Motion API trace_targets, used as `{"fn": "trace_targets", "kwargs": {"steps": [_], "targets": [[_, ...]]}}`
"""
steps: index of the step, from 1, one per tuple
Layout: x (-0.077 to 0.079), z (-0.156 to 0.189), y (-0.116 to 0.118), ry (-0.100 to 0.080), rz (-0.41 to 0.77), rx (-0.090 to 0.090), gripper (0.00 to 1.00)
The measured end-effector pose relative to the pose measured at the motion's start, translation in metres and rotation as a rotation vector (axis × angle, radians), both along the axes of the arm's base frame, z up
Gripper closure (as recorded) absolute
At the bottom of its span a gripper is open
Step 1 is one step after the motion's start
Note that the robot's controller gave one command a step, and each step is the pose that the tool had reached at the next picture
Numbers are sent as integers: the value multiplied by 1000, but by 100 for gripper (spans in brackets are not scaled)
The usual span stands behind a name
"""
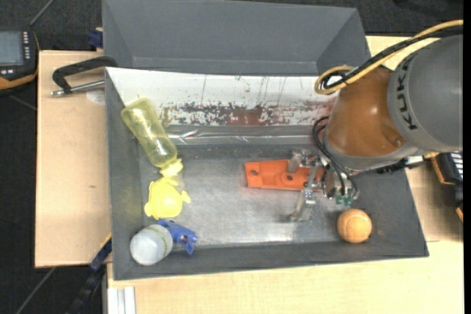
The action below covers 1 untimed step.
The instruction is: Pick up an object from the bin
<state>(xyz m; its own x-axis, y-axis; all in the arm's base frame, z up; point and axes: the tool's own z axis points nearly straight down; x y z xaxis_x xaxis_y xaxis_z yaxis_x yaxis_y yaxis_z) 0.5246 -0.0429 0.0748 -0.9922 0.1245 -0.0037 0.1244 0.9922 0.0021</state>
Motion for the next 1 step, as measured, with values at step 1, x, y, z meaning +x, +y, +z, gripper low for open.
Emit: {"fn": "trace_targets", "kwargs": {"steps": [1], "targets": [[53, -4, 14, -7, 237, -1, 100]]}}
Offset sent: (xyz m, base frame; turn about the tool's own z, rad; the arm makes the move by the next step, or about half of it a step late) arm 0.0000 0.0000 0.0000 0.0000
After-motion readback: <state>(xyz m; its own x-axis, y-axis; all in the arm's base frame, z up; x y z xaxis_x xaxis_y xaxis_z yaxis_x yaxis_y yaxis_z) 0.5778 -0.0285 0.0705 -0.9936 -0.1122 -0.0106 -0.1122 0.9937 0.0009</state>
